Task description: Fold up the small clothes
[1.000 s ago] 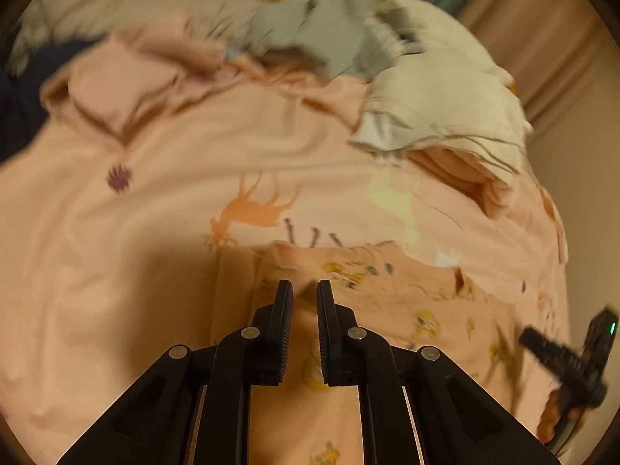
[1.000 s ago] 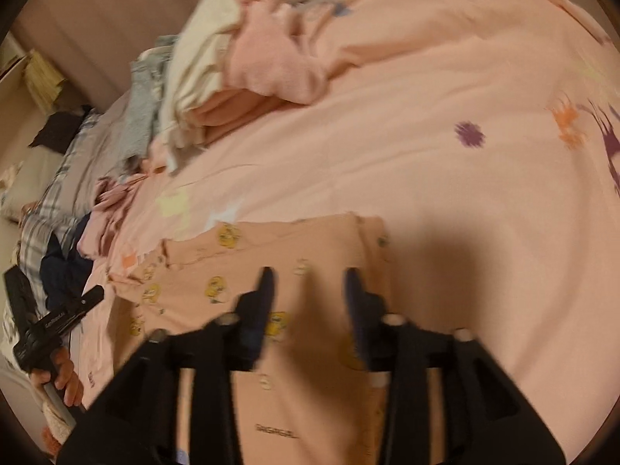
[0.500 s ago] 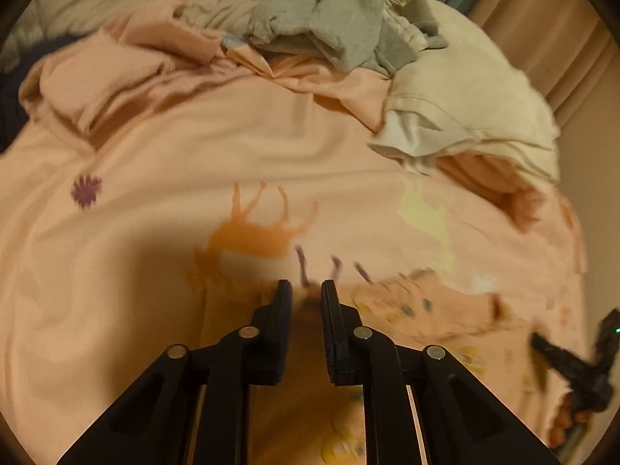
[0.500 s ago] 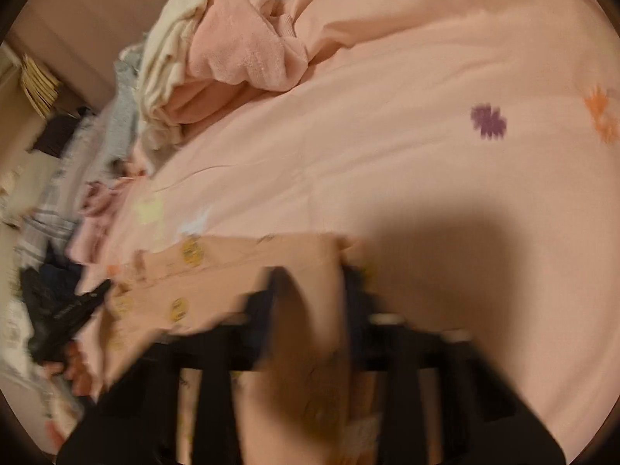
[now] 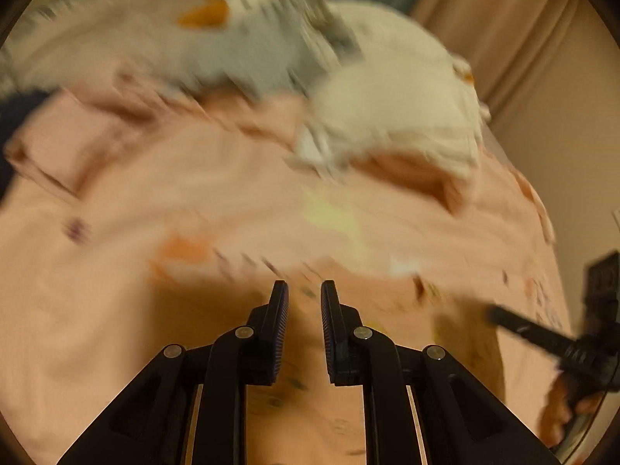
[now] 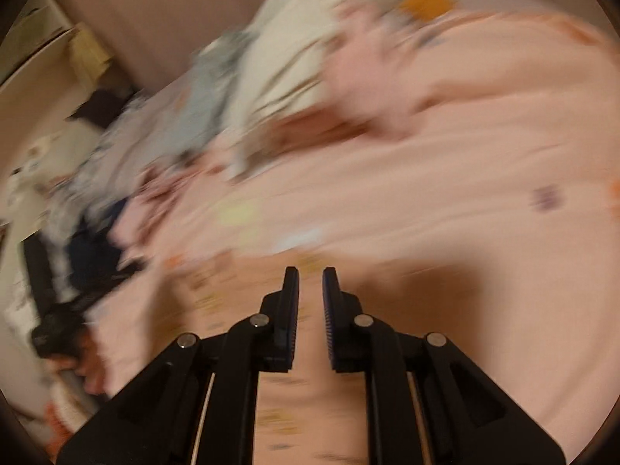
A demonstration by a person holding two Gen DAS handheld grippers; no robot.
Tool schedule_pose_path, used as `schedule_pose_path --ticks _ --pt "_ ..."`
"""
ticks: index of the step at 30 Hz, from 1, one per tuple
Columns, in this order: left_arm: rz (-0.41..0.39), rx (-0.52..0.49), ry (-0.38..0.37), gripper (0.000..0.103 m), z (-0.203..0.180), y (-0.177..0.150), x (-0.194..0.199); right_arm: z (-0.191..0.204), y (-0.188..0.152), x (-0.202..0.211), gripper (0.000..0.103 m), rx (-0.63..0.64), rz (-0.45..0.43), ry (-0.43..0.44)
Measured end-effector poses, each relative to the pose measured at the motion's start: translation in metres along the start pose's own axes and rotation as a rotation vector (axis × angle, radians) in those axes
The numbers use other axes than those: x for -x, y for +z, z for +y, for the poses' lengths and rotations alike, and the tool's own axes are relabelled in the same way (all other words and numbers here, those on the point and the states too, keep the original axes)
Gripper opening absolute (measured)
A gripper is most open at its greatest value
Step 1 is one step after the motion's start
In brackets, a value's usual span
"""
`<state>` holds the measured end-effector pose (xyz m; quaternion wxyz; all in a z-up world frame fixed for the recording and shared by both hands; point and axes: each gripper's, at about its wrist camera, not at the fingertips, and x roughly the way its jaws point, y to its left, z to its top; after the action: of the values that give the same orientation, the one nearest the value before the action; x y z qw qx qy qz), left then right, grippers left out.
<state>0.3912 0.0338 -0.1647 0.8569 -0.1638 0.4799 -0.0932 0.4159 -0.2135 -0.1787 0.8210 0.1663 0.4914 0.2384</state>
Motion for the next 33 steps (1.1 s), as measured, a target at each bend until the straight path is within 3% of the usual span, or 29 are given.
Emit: schedule_pose_path --ticks 3,5,7,10,13,14,17,18,21,23,24,25,27,29,31,33 --pt "0.084 0.004 0.072 0.013 0.0 -0.012 -0.039 0.024 -0.014 -0.055 0.012 0.032 0.128 0.037" --pt "0.082 0.031 0.079 0.013 0.005 -0.011 -0.051 0.024 -0.019 -0.081 0.01 0.007 0.185 0.019" --pt "0.029 0.044 0.105 0.013 0.006 -0.003 -0.051 0.017 -0.016 -0.099 0.0 -0.011 0.154 -0.018" --pt "0.012 0.093 0.177 0.013 0.014 0.009 -0.051 0.01 -0.006 -0.1 0.0 -0.031 0.109 -0.031" --pt "0.012 0.156 0.109 0.013 0.029 0.011 -0.033 -0.004 0.0 -0.086 0.004 -0.129 0.081 -0.019" --pt "-0.016 0.136 0.11 0.013 0.028 0.01 -0.02 -0.005 -0.001 -0.072 0.009 -0.118 0.055 -0.009" --pt "-0.069 0.023 0.139 0.013 0.017 -0.004 0.011 -0.003 -0.007 -0.035 0.009 -0.04 -0.009 -0.087" --pt "-0.056 -0.005 0.131 0.013 0.014 -0.007 0.012 -0.005 -0.009 -0.025 0.009 -0.031 -0.014 -0.104" --pt "0.058 -0.041 0.12 0.013 0.01 -0.024 -0.006 -0.02 -0.023 -0.012 0.009 -0.094 0.033 -0.035" --pt "0.084 -0.043 0.196 0.013 0.018 -0.03 -0.024 -0.031 -0.031 -0.016 0.008 -0.097 0.049 -0.097" --pt "0.061 -0.043 0.201 0.013 0.024 -0.031 -0.027 -0.035 -0.037 -0.02 0.0 -0.075 0.038 -0.194" --pt "0.03 -0.049 0.199 0.013 0.027 -0.03 -0.025 -0.041 -0.04 -0.026 0.0 -0.056 0.033 -0.269" --pt "0.062 -0.007 0.196 0.013 0.036 -0.025 -0.018 -0.062 -0.042 -0.024 0.0 -0.106 0.017 -0.168" --pt "0.059 0.03 0.265 0.013 0.038 -0.019 -0.002 -0.087 -0.044 -0.008 0.0 -0.262 0.025 -0.075" --pt "-0.018 0.015 0.276 0.013 0.036 -0.022 0.033 -0.093 -0.049 0.017 0.01 -0.312 -0.011 -0.058" --pt "-0.069 -0.02 0.226 0.013 0.029 -0.034 0.059 -0.083 -0.061 0.044 0.011 -0.273 -0.061 -0.077"
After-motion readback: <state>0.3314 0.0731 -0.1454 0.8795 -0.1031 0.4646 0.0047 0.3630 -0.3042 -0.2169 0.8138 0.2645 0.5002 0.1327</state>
